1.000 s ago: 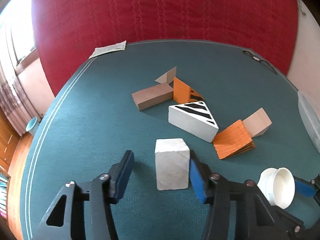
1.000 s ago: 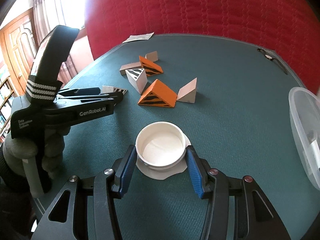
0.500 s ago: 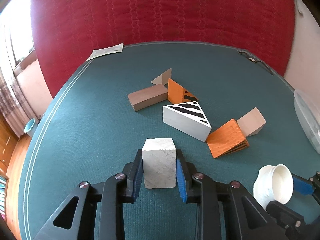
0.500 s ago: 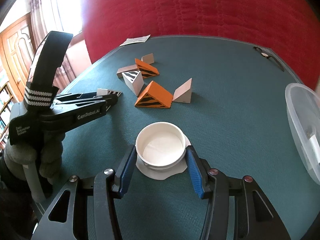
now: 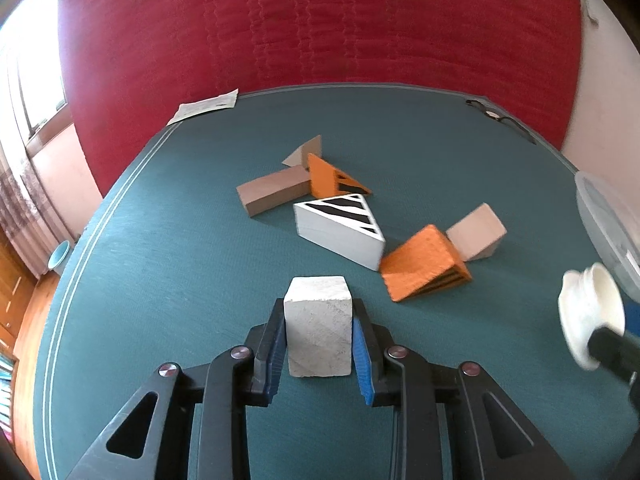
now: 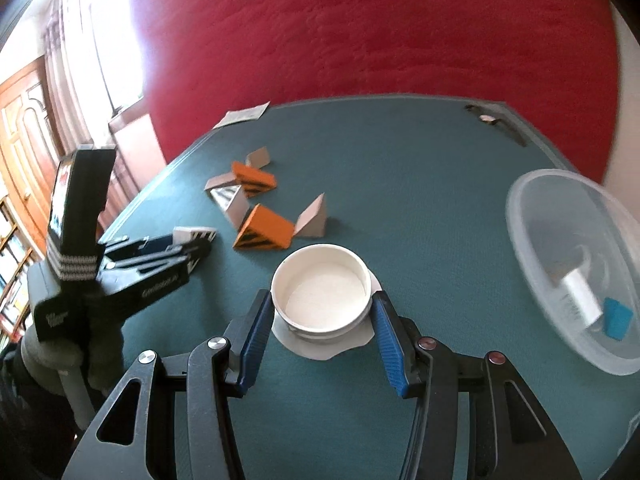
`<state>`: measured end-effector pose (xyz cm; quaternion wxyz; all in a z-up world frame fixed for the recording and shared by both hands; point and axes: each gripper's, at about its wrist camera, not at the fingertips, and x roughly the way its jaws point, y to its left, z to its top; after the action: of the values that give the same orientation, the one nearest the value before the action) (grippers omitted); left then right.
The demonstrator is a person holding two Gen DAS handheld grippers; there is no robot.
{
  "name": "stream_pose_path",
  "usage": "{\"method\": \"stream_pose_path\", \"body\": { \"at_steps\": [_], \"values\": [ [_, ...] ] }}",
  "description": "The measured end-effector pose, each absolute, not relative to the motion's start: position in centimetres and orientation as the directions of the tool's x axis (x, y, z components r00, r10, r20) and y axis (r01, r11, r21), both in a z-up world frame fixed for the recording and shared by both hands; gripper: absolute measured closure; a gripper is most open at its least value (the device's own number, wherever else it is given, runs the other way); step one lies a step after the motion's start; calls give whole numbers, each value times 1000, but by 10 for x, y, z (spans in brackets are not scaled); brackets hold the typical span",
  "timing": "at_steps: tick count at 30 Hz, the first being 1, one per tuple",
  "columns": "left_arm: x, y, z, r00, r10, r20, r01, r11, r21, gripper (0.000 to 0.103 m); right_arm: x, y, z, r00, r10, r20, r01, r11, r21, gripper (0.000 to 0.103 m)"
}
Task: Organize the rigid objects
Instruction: 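Carry the white bowl into the clear bowl and open the right gripper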
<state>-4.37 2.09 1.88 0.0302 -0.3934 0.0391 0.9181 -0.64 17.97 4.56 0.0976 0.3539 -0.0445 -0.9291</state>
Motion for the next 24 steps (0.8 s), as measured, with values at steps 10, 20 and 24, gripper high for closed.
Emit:
{"method": "stream_pose_path", "body": {
  "at_steps": [10,20,24],
  "values": [
    [-29,47,22,-689,68,-721,-147,-988,47,72,5,237,63,-781,-106,-616,18,-989,148,52],
    [-22,62,28,-698,88,-711,-169,-985,45,72,10,304,76,-811,74,-581,-183,-974,132,52],
    [-21,64,31,-700,97,-707,-172,-985,35,72,11,327,78,-811,156,-564,-264,-958,114,51]
  ]
}}
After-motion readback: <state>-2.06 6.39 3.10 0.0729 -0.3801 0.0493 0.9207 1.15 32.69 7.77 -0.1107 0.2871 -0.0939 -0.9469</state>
